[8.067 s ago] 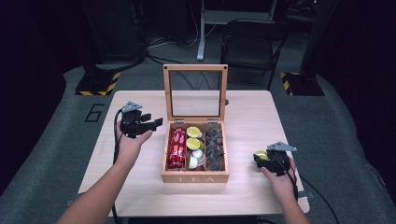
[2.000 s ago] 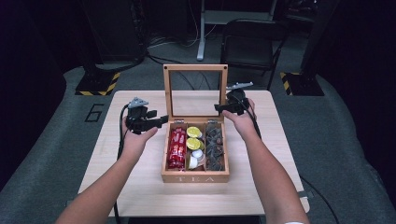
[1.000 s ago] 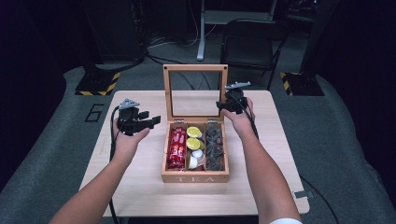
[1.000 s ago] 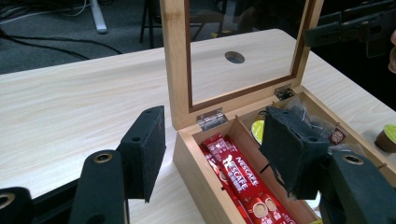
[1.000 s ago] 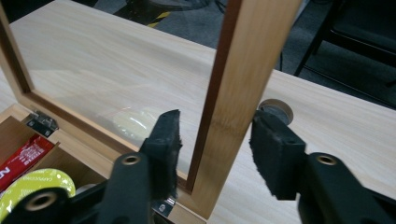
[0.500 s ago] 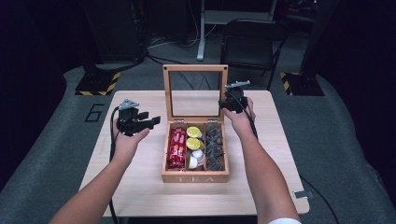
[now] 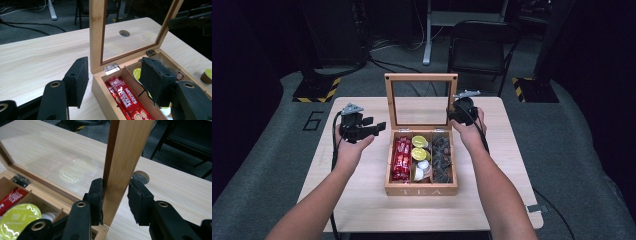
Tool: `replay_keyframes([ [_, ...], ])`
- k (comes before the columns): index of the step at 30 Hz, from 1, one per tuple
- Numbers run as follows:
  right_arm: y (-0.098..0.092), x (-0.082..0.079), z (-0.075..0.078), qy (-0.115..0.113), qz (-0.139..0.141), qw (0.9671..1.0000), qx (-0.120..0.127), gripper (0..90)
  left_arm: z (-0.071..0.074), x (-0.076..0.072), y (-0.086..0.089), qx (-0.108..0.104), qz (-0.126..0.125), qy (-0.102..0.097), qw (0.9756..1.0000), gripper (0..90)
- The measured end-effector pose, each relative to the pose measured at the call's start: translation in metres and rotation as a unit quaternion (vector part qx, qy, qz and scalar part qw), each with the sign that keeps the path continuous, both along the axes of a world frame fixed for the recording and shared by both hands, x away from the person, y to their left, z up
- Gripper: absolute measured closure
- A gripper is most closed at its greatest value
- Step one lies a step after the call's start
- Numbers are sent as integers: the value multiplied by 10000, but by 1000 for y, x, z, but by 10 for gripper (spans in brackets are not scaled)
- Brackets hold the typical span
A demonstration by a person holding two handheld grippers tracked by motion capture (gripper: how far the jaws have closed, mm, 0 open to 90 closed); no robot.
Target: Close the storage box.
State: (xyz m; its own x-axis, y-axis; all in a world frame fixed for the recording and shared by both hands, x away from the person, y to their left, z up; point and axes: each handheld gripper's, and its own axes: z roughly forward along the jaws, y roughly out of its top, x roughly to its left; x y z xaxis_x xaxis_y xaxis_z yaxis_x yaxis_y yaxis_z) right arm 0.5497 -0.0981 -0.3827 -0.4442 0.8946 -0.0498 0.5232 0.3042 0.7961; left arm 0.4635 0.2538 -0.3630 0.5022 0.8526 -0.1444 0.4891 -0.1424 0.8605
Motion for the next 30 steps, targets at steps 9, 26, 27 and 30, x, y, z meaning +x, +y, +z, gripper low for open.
replay_keyframes([
  [9, -1, -14, 0, -186, 109, 9997, -87, 646, 16, 5, -5, 50, -1, -114, 9999, 404],
  [26, -4, -33, -4, -357, 235, 9991, -49, 646, 39, 16, -25, 35, -37, -366, 9993, 487],
  [27, -5, -34, -4, -384, 258, 9989, -76, 645, 40, 16, -26, 36, -68, -368, 9993, 495],
  [30, -6, -39, -5, -400, 288, 9988, -36, 643, 42, 15, -28, 7, -132, -403, 9991, 507],
])
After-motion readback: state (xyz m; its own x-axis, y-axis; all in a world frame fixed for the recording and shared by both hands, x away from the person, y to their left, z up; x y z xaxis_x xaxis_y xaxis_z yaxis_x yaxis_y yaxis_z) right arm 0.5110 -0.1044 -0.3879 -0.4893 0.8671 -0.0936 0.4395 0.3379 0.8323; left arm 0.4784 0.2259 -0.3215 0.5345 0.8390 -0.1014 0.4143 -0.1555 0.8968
